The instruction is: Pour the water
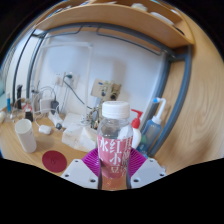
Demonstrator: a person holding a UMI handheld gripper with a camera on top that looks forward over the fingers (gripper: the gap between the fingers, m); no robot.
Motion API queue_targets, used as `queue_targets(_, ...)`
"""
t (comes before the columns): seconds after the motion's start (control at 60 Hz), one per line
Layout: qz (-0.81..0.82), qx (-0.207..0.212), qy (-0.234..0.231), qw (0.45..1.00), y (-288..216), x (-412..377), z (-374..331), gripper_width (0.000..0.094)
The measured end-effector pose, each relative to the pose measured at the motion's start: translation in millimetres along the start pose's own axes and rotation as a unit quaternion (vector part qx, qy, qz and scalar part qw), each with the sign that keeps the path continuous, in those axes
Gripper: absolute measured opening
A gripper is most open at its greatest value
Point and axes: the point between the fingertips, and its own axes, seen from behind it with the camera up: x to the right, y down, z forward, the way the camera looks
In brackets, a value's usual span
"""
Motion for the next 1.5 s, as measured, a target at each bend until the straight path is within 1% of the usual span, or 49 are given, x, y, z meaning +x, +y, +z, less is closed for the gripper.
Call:
queue_targets(0.05, -0.05, -0.01, -0.002, 0.999, -10, -8, -1, 0.0325)
queue_targets(0.133, -0.146, -0.027, 0.008, 0.989, -20, -26, -3, 0.0325)
queue_targets(0.2, -0.229, -0.026, 0.009, 0.973, -33, -43, -6, 0.0324)
queue_targets(0.233, -0.272, -0.021, -0.001, 0.962, -40, -49, -6, 0.0325)
queue_targets(0.317, -0.376, -0.015, 0.008, 0.926, -51, -73, -11, 0.0324)
queue_targets(0.4, -0.469, -0.016, 0.008, 0.883, -55, -91, -14, 0.0328)
queue_targets(0.433, -0.497, -0.013, -0.001, 0.868, -57, -96, -12, 0.0327)
queue_targets(0.483, -0.533, -0.019, 0.006, 0.846, -56, -106, -15, 0.0327)
queue_targets(0.633, -0.625, -0.004, 0.023, 0.78, -71, -123, -13, 0.0339)
queue_targets(0.733, -0.667, -0.005, 0.029, 0.744, -76, -133, -12, 0.0339)
queue_targets(0.867, -0.727, 0.03, 0.037, 0.685, -90, -154, -4, 0.0338)
queue_targets(0.933, -0.756, 0.036, 0.042, 0.652, -91, -159, 1, 0.0339)
queue_targets(1.0, -0.773, 0.036, 0.043, 0.632, -93, -161, 5, 0.0339)
queue_targets(1.067, -0.78, 0.038, 0.045, 0.623, -95, -163, 7, 0.0339)
queue_targets(1.133, -0.775, 0.034, 0.041, 0.629, -93, -162, 7, 0.0338)
queue_targets(1.217, -0.746, 0.034, 0.04, 0.664, -96, -160, 5, 0.034)
queue_targets(1.25, -0.724, 0.03, 0.041, 0.688, -96, -159, 2, 0.034)
queue_targets(1.367, -0.598, 0.012, 0.001, 0.802, -91, -151, -7, 0.0339)
queue_targets(1.383, -0.575, 0.01, 0.006, 0.818, -90, -151, -10, 0.034)
queue_targets(1.4, -0.553, 0.009, -0.005, 0.833, -92, -149, -11, 0.0339)
queue_targets(1.5, -0.41, 0.014, -0.036, 0.911, -91, -148, -22, 0.0349)
